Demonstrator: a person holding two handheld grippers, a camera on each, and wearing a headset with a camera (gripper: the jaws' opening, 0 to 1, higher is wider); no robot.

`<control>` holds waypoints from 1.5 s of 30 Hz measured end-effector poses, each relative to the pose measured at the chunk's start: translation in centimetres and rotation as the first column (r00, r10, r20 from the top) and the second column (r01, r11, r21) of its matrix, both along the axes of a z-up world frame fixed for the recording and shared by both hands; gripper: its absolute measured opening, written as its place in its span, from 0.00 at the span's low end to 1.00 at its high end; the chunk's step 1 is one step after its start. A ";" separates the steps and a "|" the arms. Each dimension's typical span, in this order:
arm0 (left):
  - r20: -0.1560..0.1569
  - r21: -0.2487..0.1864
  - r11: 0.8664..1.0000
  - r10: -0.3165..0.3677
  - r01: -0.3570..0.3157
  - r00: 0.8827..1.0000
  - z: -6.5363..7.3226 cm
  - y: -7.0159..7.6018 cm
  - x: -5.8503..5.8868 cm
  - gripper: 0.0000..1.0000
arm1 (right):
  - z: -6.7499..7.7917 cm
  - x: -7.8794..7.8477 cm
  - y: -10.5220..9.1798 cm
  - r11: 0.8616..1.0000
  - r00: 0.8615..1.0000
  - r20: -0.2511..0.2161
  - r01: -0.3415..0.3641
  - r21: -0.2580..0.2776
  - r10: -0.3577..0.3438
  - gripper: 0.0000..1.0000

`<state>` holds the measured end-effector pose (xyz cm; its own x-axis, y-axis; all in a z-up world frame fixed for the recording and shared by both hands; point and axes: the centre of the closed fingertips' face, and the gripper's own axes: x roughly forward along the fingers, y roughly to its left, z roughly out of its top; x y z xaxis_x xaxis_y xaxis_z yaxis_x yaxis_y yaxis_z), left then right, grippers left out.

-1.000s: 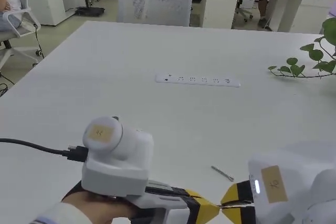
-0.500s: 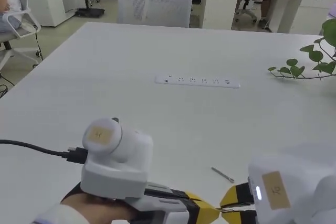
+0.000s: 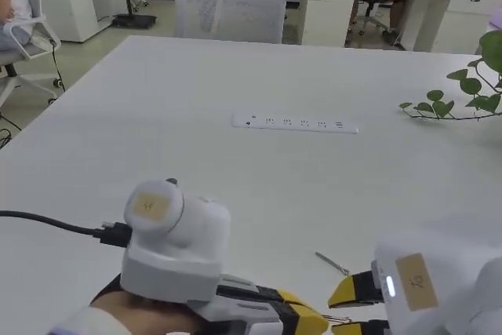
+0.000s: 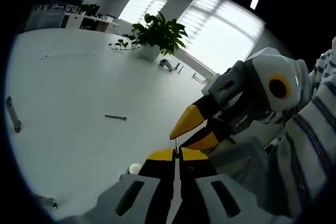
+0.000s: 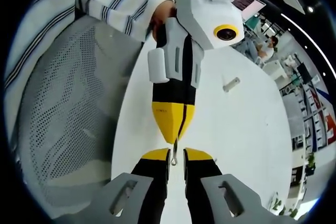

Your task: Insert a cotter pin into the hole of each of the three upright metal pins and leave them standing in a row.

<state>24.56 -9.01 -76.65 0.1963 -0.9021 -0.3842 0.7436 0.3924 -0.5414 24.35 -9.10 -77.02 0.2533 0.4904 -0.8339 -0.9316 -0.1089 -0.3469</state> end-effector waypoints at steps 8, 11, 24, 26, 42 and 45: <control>0.052 0.014 0.999 -0.030 0.029 0.998 0.0 0.1 -0.3 0.00 | 0.4 -0.3 -0.1 0.999 0.998 -0.053 0.018 0.032 -0.016 0.11; 0.077 0.021 0.999 -0.042 0.040 0.996 0.0 0.2 -0.4 0.00 | 0.5 -0.3 -0.1 0.999 0.998 -0.067 0.023 0.040 -0.020 0.11; 0.171 0.041 0.995 -0.099 0.093 0.980 0.0 0.7 -0.6 0.00 | 0.9 -0.6 -0.2 0.992 0.985 -0.164 0.071 0.102 -0.053 0.11; 0.200 0.042 0.993 -0.116 0.110 0.973 0.1 0.7 -0.8 0.00 | 0.9 -0.8 -0.2 0.990 0.980 -0.192 0.081 0.119 -0.057 0.11; 0.325 0.038 0.982 -0.190 0.188 0.927 0.7 1.0 -1.4 0.00 | 1.4 -1.6 -0.3 0.951 0.928 -0.365 0.179 0.254 -0.077 0.10; 0.349 0.036 0.978 -0.206 0.206 0.914 0.9 1.0 -1.6 0.00 | 1.4 -1.7 -0.4 0.948 0.923 -0.378 0.185 0.260 -0.076 0.10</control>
<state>22.98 -7.96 -75.79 0.1273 -0.9374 -0.3240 0.9496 0.2096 -0.2332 22.65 -9.47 -75.61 0.0417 0.7037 -0.7092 -0.9970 0.0751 0.0160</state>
